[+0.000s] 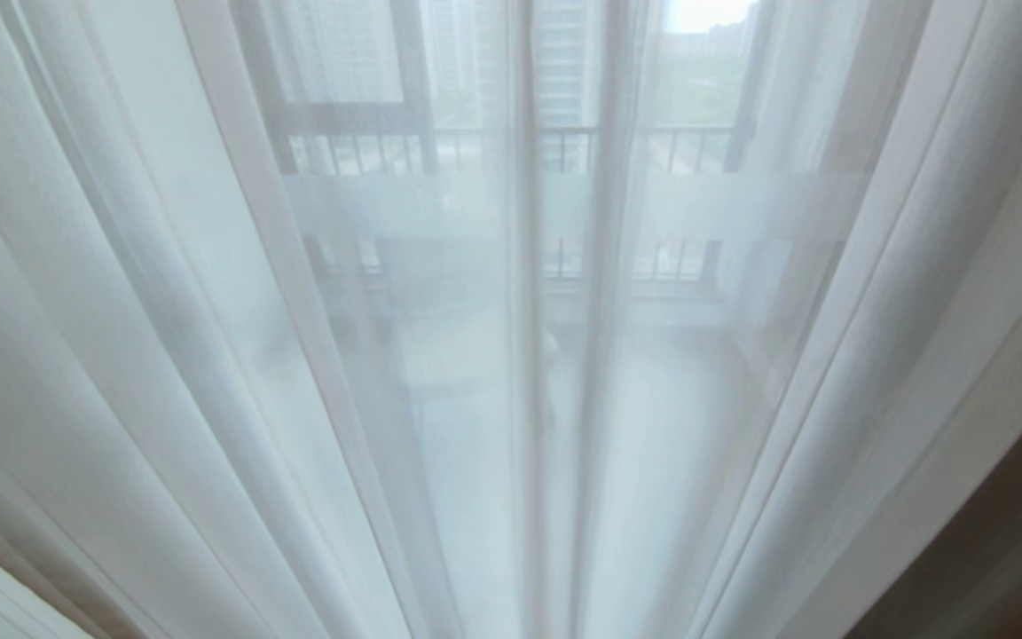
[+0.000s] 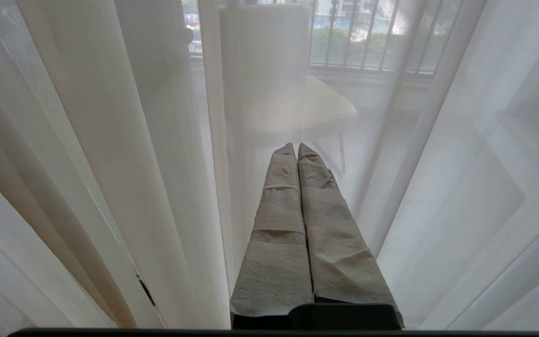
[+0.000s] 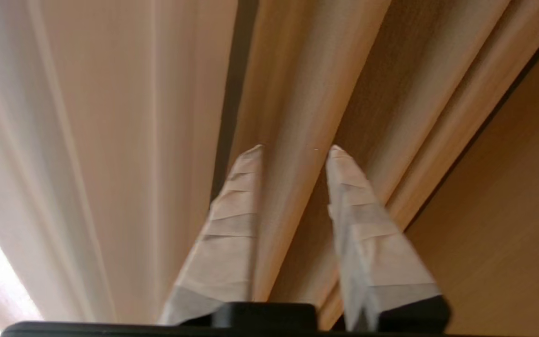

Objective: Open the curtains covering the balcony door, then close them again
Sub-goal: Close the outer curtains on both sides

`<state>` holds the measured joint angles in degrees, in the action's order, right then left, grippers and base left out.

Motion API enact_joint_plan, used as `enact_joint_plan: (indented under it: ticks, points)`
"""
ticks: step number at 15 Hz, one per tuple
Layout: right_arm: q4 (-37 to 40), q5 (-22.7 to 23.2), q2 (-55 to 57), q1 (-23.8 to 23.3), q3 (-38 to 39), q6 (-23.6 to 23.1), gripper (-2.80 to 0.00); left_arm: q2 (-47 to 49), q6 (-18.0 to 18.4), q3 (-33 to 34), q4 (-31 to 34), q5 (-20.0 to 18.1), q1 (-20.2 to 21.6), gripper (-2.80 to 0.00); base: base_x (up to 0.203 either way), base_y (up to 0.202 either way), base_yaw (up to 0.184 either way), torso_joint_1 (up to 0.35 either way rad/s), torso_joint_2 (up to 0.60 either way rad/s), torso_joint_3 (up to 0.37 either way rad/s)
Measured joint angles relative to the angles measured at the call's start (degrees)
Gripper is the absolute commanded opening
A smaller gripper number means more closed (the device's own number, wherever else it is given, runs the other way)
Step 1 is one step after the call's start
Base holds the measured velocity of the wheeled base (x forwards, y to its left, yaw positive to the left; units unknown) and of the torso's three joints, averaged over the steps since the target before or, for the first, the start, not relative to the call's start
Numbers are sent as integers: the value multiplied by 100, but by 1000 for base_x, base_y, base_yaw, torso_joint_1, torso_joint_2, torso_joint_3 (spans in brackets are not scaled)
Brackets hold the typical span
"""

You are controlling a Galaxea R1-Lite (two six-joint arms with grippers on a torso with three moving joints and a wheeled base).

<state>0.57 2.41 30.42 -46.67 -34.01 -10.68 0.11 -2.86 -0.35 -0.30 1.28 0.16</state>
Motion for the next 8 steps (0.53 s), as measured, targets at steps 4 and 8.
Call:
enact_joint_plan:
  ticks: [4,8]
  points:
    - [-41,-49,185,-228,-52,-13,0,0,0,0,-2,1,0,-280,0,0,0,0,0,0]
    - [-65,-426,535,-410,-77,197,0,0,2,0,0,1,0,-280,0,0,0,0,0,0]
